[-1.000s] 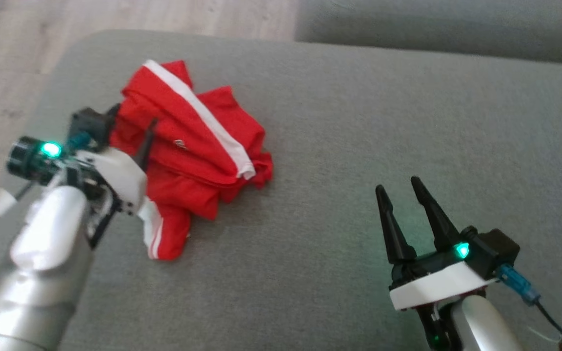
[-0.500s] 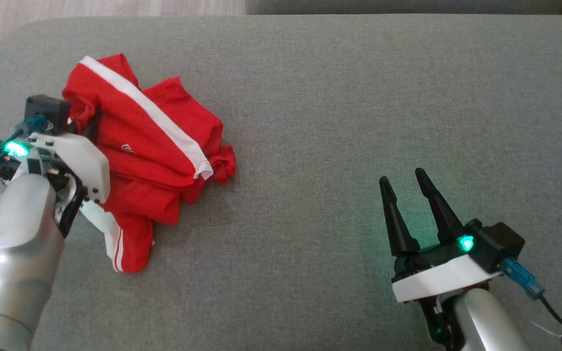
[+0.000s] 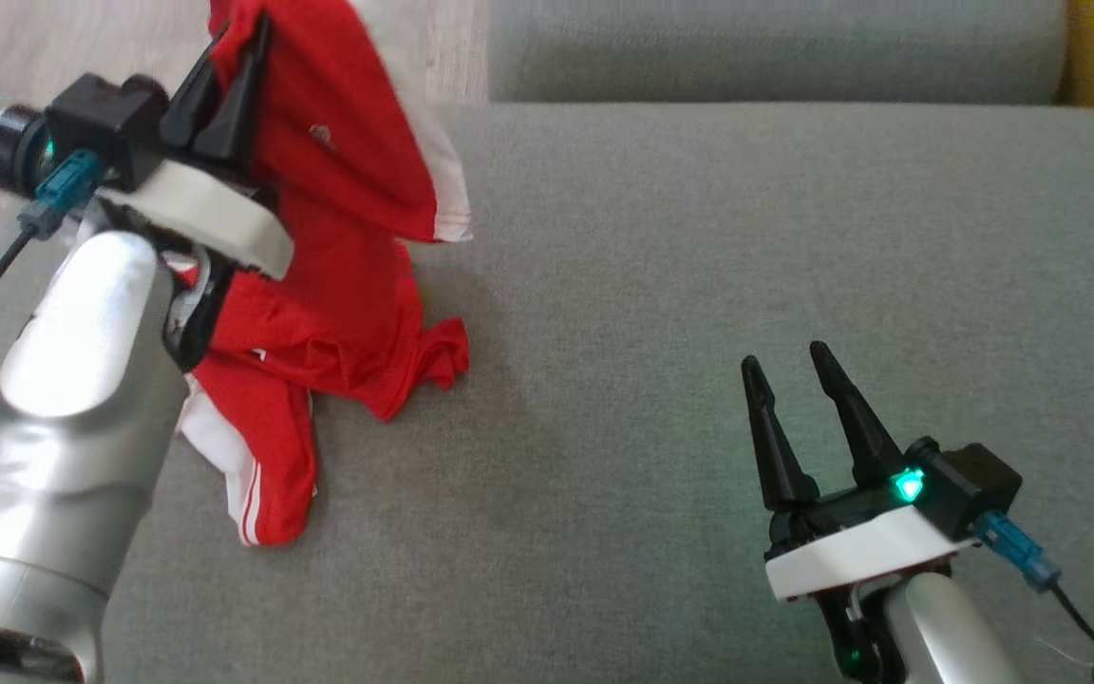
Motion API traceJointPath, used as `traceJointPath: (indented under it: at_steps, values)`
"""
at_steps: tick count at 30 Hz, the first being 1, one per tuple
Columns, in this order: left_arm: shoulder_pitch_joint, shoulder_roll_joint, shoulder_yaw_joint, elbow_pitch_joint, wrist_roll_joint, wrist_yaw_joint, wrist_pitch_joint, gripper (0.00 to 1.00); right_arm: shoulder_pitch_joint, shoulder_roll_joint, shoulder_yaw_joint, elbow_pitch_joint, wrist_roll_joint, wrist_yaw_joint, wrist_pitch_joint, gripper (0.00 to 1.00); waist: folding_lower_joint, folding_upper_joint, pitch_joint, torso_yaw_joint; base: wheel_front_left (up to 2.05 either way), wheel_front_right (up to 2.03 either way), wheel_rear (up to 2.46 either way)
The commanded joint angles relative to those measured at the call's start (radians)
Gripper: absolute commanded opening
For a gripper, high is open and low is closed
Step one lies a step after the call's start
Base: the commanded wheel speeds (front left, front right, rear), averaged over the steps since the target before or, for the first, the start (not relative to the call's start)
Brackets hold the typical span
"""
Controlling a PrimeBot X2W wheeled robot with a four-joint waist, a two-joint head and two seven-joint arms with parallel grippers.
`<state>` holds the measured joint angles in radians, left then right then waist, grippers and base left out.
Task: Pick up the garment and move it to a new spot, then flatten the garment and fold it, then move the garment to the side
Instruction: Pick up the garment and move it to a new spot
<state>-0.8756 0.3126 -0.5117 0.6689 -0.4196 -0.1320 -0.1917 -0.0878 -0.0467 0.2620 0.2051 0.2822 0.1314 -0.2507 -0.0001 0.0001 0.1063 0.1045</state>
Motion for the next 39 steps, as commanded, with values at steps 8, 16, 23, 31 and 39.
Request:
traceJointPath:
  at_steps: [8, 16, 23, 31, 39]
  values:
    - [-0.003, 0.027, 0.001, -0.278, -0.008, 0.025, 0.064, 0.00, 0.005, -0.004, 0.019, -0.027, 0.030, -0.001, -0.011, 1.00, 0.0001, -0.0001, -0.061, -0.053, 0.00, 0.00, 0.00]
    - [0.058, 0.023, -0.046, -0.450, -0.018, 0.046, 0.173, 0.00, 0.000, -0.004, 0.008, -0.037, 0.048, -0.001, -0.011, 1.00, 0.0001, -0.0001, -0.064, -0.136, 0.00, 0.00, 0.00]
    - [0.097, 0.024, -0.081, -0.490, -0.018, 0.061, 0.227, 0.00, -0.028, -0.004, 0.015, -0.062, 0.059, -0.001, -0.011, 1.00, 0.0001, -0.0001, -0.019, -0.265, 0.00, 0.00, 0.00]
    - [0.064, 0.017, -0.119, -0.441, 0.008, 0.062, 0.257, 0.00, -0.061, -0.004, 0.027, -0.130, 0.108, -0.001, -0.011, 1.00, 0.0001, -0.0001, 0.078, -0.430, 0.00, 0.00, 0.00]
    - [-0.013, 0.003, -0.087, -0.279, 0.016, 0.074, 0.159, 1.00, -0.059, -0.004, 0.039, -0.148, 0.136, -0.001, -0.011, 1.00, 0.0001, -0.0001, 0.109, -0.502, 0.00, 0.00, 0.00]
